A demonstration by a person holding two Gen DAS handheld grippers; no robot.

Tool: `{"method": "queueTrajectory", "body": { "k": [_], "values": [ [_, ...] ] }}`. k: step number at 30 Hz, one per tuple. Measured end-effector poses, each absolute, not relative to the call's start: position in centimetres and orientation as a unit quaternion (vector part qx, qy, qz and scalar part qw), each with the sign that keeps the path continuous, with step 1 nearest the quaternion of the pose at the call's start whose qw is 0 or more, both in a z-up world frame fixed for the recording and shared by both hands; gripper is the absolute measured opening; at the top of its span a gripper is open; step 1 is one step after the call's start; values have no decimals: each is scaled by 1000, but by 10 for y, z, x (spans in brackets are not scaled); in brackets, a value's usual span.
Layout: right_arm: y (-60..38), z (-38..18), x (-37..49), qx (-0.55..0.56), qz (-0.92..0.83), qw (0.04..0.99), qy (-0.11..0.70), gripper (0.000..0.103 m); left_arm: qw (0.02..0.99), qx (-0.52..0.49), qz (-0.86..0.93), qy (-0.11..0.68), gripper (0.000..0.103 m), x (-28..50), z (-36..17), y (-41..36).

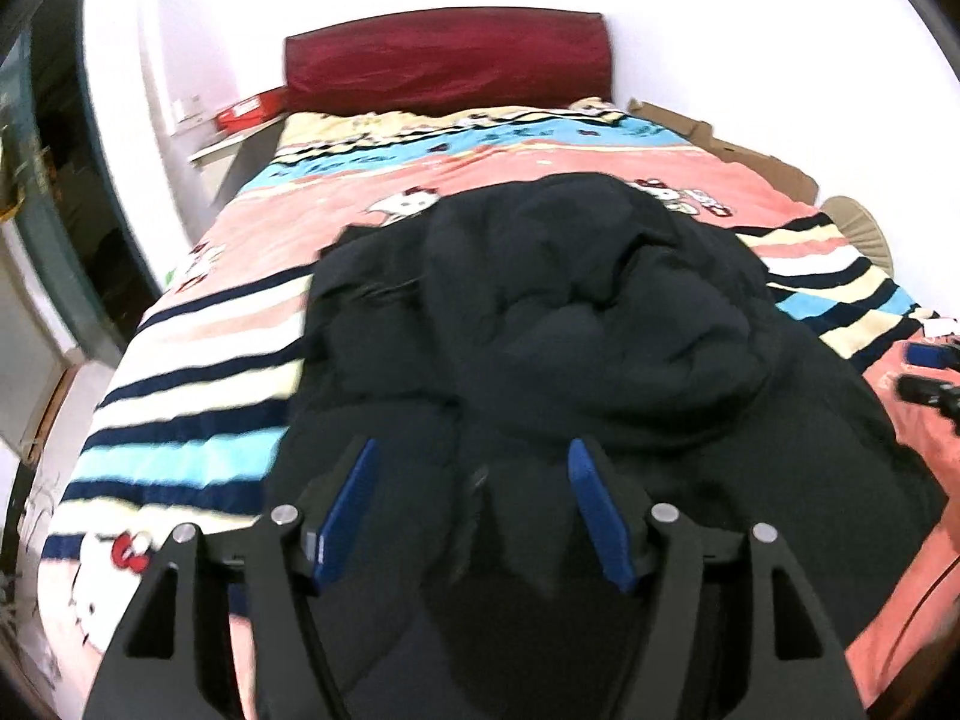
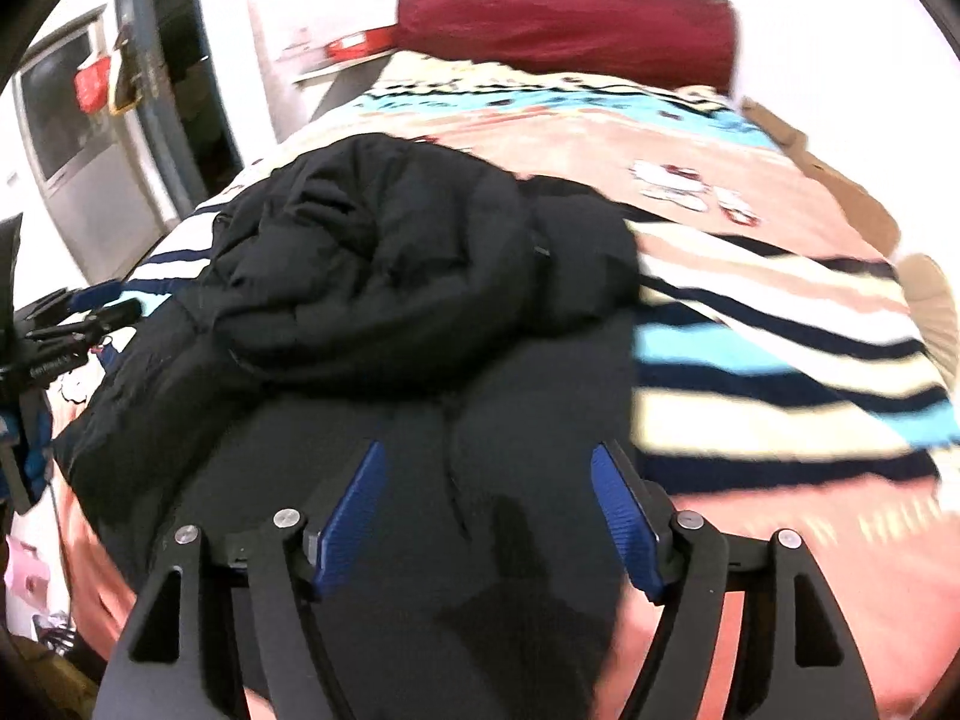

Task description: Fold large clothes

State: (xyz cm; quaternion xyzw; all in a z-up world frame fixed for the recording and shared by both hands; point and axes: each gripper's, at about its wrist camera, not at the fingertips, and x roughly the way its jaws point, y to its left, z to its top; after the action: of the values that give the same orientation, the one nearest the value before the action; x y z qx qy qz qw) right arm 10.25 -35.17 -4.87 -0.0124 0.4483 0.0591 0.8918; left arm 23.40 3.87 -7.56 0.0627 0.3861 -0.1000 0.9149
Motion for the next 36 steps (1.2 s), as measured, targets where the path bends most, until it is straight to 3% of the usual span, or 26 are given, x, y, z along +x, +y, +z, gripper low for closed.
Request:
{"method": "queueTrajectory", "body": {
  "k": [10,19,36],
  "values": [
    [-402,-54,37,28,2,887,460,76,913,7,-25,407,65,179,-87,140],
    [-402,-99,35,60,24,857,511,81,883,-104,-23,457,65,159,-131,205],
    [-395,-134,38,102,74,821,557,85,821,-268,-128,488,65,152,-180,210]
  ]
}}
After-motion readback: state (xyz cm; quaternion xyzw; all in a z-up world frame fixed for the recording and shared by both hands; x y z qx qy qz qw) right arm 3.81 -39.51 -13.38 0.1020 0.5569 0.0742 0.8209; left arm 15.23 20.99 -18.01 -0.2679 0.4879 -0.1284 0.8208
